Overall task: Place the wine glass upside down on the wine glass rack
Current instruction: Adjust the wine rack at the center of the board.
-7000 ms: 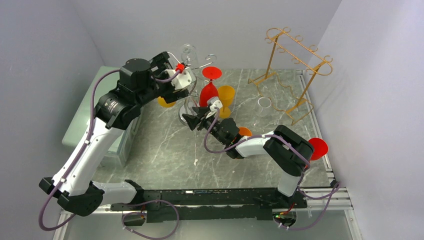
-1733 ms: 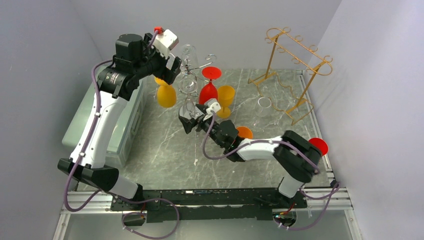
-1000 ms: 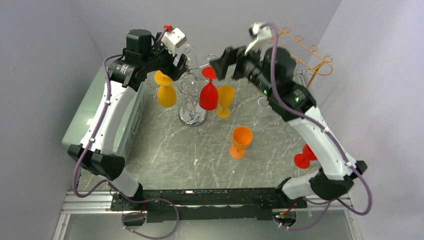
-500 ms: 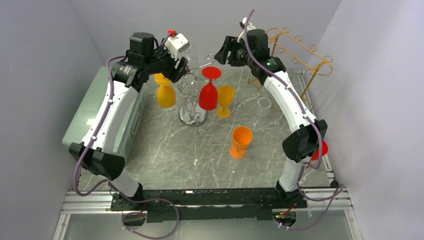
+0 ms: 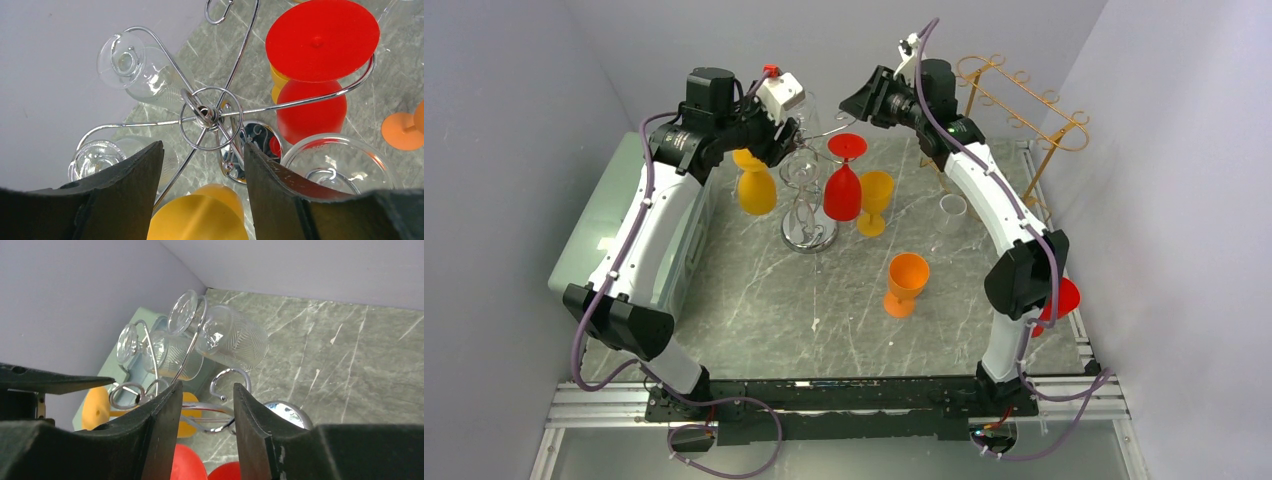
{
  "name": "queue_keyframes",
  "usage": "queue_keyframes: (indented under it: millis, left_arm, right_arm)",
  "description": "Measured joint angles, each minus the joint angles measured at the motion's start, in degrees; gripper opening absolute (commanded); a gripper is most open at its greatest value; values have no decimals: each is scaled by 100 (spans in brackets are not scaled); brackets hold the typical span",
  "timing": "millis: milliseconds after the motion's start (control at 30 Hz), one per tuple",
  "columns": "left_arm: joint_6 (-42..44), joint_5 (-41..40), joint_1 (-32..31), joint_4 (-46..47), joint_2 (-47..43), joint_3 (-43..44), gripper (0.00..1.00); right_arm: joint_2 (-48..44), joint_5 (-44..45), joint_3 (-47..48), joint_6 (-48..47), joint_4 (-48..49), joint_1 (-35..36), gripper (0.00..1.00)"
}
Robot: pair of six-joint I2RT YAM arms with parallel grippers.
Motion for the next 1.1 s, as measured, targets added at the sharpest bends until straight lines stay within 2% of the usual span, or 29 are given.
queue_keyframes:
  millis: [567,800,1000,1100]
  left_arm:
    - [20,2,0,-2,0,4,63]
    - [61,17,0,-2,4,4,61]
    - [133,15,0,7,184,107,57]
    - [170,-31,0,-2,308,149,54]
  right_arm:
    - [-15,505,-280,-256,153,-2,48]
    - [-13,514,-282,-234,131,-4,37]
    - [-13,348,-516,-35,334,-4,18]
    - [-24,319,-651,114,568,-4,13]
